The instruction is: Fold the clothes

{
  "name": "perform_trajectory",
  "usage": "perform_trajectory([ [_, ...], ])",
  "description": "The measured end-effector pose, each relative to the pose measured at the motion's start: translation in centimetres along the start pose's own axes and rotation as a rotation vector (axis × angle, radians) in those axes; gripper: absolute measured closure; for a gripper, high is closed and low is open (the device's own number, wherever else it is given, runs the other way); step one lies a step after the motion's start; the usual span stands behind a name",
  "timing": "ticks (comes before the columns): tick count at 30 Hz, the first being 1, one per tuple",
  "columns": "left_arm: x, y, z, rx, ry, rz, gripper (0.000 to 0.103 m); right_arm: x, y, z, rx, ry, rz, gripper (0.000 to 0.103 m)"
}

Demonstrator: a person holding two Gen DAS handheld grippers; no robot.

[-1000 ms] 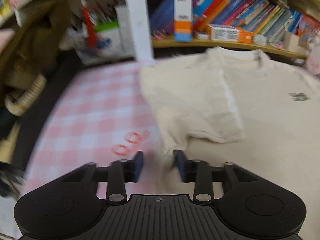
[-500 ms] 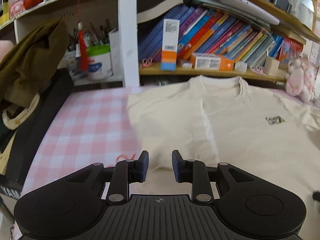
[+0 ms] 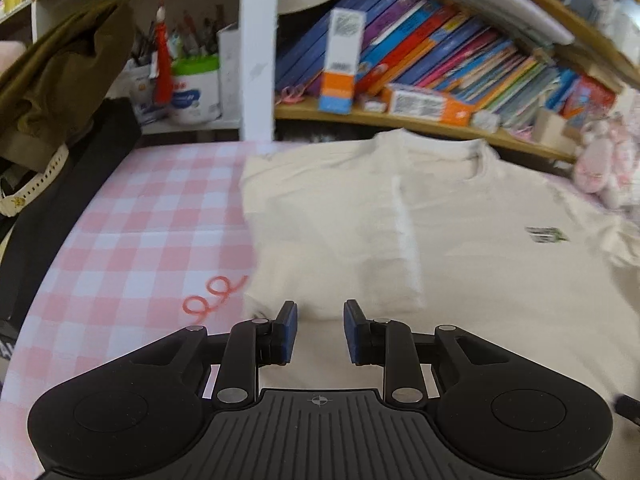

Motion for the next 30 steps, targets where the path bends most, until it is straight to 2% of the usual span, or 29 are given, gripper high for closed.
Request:
perform_trajectory([
  [3, -2.2, 1.9, -1.6, -0.001, -0.022, -0.029, 0.062, -0.1, 0.2, 0.1, 0.022, 0.008, 0.008, 0.0],
  [5, -3.8, 3.0, -2.8, -0.001, -0.038, -0.033, 0.038, -0.2, 0.6, 0.1, 0.028, 0.004, 0.006, 0.0],
  [7, -5.5, 3.9, -4.0, -0.006, -0.057, -0.03, 0.026, -0.4, 1.3, 0.1, 0.024, -0.007, -0.003, 0.0],
  [11, -8.2, 4.6, -5.3, 0.001, -0.093, -0.03, 0.014, -0.7, 2.8, 0.2, 0.011, -0.033, -0.021, 0.0],
  [17, -12.1, 5.2, -6.8, 0.019, -0.145, -0.032, 0.009, -1.4, 5.4, 1.8, -0.063, -0.046, -0.088, 0.0],
  [20, -12.7, 5.0, -6.7, 0.02, -0.154, -0.028, 0.009, -1.9, 6.6, 2.4, -0.098, -0.027, -0.151, 0.0],
  [24, -13.4, 4.8, -6.5, 0.017, -0.153, -0.021, 0.009, -3.4, 7.5, 2.5, -0.121, -0.066, -0.198, 0.0],
  [30, -14.5, 4.6, -6.1, 0.014, -0.151, -0.011, 0.009, -5.4, 6.8, 2.2, -0.059, -0.193, -0.174, 0.0],
])
Point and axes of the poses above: each gripper's, at about its wrist camera, not at the fingertips, and y roughly against the way its jaws point, x to its left, z to its top, the point moved 6 cm from there along -y, roughly the way its jaws point, and after that the axes turned 8 degrees about -y, right-handed, at the moved point
